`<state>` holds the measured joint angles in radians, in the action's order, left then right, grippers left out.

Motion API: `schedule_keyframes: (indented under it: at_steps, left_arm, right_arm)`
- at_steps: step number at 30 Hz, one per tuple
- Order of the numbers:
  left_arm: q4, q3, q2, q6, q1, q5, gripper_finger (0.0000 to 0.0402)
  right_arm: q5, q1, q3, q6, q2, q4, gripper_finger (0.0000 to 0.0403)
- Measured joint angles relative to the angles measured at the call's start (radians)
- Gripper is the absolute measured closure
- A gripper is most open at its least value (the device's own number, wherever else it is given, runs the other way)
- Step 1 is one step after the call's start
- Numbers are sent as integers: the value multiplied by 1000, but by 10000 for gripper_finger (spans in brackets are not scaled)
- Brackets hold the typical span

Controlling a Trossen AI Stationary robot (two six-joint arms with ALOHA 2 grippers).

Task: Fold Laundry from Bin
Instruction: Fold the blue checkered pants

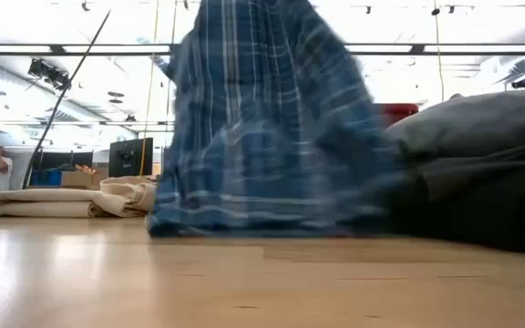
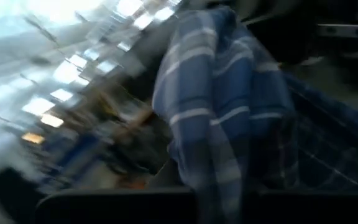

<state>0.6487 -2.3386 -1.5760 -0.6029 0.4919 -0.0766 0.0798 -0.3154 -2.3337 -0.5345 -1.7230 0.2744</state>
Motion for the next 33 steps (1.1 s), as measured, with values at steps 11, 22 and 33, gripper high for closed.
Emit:
schedule_keyframes:
  at_steps: [11, 22, 33]
  left_arm:
    - [-298, -17, -2, -121, -16, 61, 401]
    - [112, -19, 85, 117, -291, 56, 401]
    - [147, -17, 84, 296, -393, 3, 401]
  right_arm:
    - [-166, -51, -14, 54, -2, -136, 387]
    - [-388, 149, -16, 311, 31, 333, 386]
    - [-358, 313, -19, 379, 68, 462, 386]
